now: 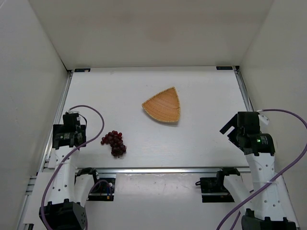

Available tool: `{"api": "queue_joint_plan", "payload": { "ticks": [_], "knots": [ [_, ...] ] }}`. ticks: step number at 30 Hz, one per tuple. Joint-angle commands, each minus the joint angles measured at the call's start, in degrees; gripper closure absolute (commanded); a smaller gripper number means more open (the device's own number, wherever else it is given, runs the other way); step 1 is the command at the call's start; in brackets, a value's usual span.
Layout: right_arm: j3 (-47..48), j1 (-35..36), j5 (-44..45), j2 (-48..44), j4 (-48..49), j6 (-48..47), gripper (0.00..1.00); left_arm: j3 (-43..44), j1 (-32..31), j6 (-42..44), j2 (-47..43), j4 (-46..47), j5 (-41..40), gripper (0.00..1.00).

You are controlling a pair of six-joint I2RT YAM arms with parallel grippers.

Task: Place and organize the fake fruits in the fruit bowl

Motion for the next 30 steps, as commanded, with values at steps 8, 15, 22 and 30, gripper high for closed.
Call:
{"api": "queue_joint_plan", "payload": {
  "ticks": [8, 15, 22, 30],
  "knots": [
    [-0.3, 2.13, -10.84, 0.25, 11.16, -11.42, 0.0, 21.3, -19.26, 34.66, 7.85, -8.52, 22.6, 0.0],
    [0.32, 5.99, -9.26, 4.99, 11.78, -12.05, 0.0, 14.72, -41.23, 52.78, 12.33, -2.88, 21.34, 0.0],
    [-1.35, 7.32, -8.73, 4.47, 13.01, -9.58, 0.0, 0.93, -51.53, 67.55, 13.48, 2.21, 21.88, 0.0],
    [-3.2, 7.32, -9.26, 3.42, 11.96, -8.0, 0.0, -1.73, -54.52, 67.32, 22.79, 4.92, 23.19, 0.0]
  ]
}}
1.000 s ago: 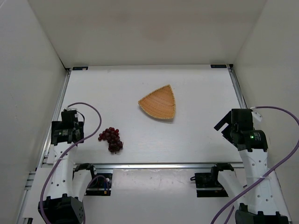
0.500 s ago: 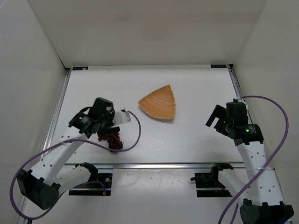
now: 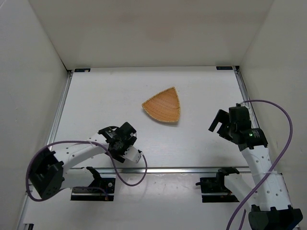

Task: Place and organize the fake fruits in the fruit bowl

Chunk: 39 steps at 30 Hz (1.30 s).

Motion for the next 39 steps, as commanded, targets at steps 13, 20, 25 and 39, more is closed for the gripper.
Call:
{"api": "queue_joint_plan", "payload": {
  "ticks": [13, 20, 25, 39],
  "knots": [
    [-1.01, 0.24, 0.03, 1.26, 0.66, 0.88, 0.0, 11.95, -0.58, -15.43, 13.81, 0.5, 3.95, 0.52],
    [-2.07, 0.24, 0.03, 2.84, 2.33, 0.88, 0.0, 34.45, 4.77, -28.97, 19.69, -8.81, 7.55, 0.61],
    [-3.12, 0.24, 0.03, 4.08, 3.64, 0.88, 0.0, 51.41, 8.38, -36.79, 26.35, -9.97, 11.33, 0.63],
    [-1.98, 0.24, 1.34, 11.02, 5.49, -0.79, 0.0, 85.01, 6.46, -47.88, 53.53, 0.49, 15.64, 0.59]
  ]
}}
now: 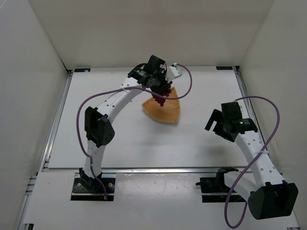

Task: Place and organize the fake fruits in the fruit bowl

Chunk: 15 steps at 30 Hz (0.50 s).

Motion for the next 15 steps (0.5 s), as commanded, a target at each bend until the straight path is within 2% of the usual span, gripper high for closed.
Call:
{"api": "queue_joint_plan", "payload": {
  "ticks": [1, 6, 9, 10, 11, 12, 14, 15],
  "knots": [
    [1.08, 0.24, 1.3, 0.31, 1.47, -0.77, 0.0, 2.81, -1.85, -2.37, 2.87, 1.66, 3.16, 0.57],
    [1.61, 0.24, 1.92, 1.63, 2.0, -0.77, 0.0, 4.03, -1.86, -3.51, 7.08, 3.08, 3.16, 0.5],
    [2.14, 0.24, 1.92, 1.63, 2.0, -0.77, 0.0, 4.57, -1.86, -4.83, 7.62, 3.08, 1.67, 0.3],
    [2.14, 0.24, 1.92, 1.63, 2.0, -0.77, 0.0, 4.57, -1.86, -5.36, 7.62, 3.08, 1.67, 0.27],
    [2.14, 0.24, 1.92, 1.63, 2.0, -1.29, 0.0, 4.57, -1.86, -5.36, 6.84, 3.08, 1.67, 0.14],
    [2.14, 0.24, 1.92, 1.63, 2.0, -1.3, 0.0, 4.57, -1.86, -5.36, 6.31, 3.08, 1.67, 0.08],
    [2.14, 0.24, 1.92, 1.63, 2.0, -1.3, 0.0, 4.57, -1.86, -5.97, 4.64, 3.08, 0.36, 0.0],
    [2.14, 0.24, 1.92, 1.63, 2.0, -1.3, 0.0, 4.57, -1.86, -6.67, 4.02, 3.08, 0.35, 0.0]
  ]
}}
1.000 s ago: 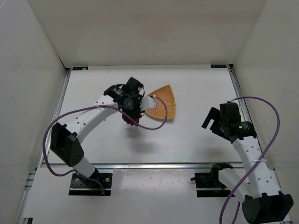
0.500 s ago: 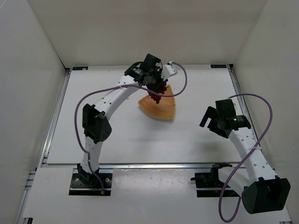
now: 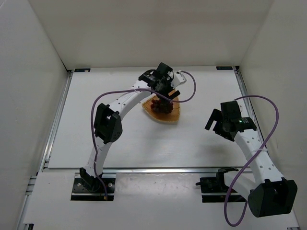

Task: Place and organize the fake fruits in the fruit bowl

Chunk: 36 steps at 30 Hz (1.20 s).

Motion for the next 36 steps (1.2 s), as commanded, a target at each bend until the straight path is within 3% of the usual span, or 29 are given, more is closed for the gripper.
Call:
{"api": "queue_joint_plan", "payload": {
  "ticks": [1, 6, 11, 14, 18, 22, 25, 29, 36],
  "knots": [
    [2.01, 0.24, 0.87, -0.08, 1.3, -0.53, 0.0, 2.51, 0.15, -1.94, -8.06, 1.55, -1.37, 0.0],
    [3.14, 0.24, 0.34, 0.45, 1.82, -0.53, 0.0, 3.83, 0.15, -6.68, -16.5, 1.55, -6.56, 0.0],
    [3.76, 0.24, -0.35, -0.69, 1.3, -0.53, 0.0, -4.58, 8.22, -11.51, -30.2, 1.55, -13.58, 0.0],
    [4.29, -0.37, -1.06, -1.83, 0.16, -0.53, 0.0, -16.35, 18.23, -13.36, -38.62, 1.55, -18.16, 0.0],
    [3.76, -0.9, -2.47, -4.11, -0.37, 0.0, 0.0, -33.22, 37.18, -14.77, -48.49, 0.76, -18.7, 0.0],
    [2.71, -1.43, -3.52, -5.53, -0.37, 1.22, 0.0, -56.82, 51.08, -15.82, -58.59, 1.28, -21.22, 0.0],
    [2.19, -1.43, -4.57, -6.05, -0.37, 1.84, 0.0, -69.33, 58.04, -15.22, -65.19, 1.9, -22.83, 0.0],
    [2.88, -1.43, -6.34, -4.39, 0.68, 2.46, 0.0, -75.79, 59.3, -17.22, -71.26, 1.9, -22.05, 0.0],
    [5.17, -1.43, -8.97, -0.78, 0.68, 2.99, 0.0, -78.43, 59.3, -18.99, -71.8, 1.99, -21.16, 0.0]
  ]
}}
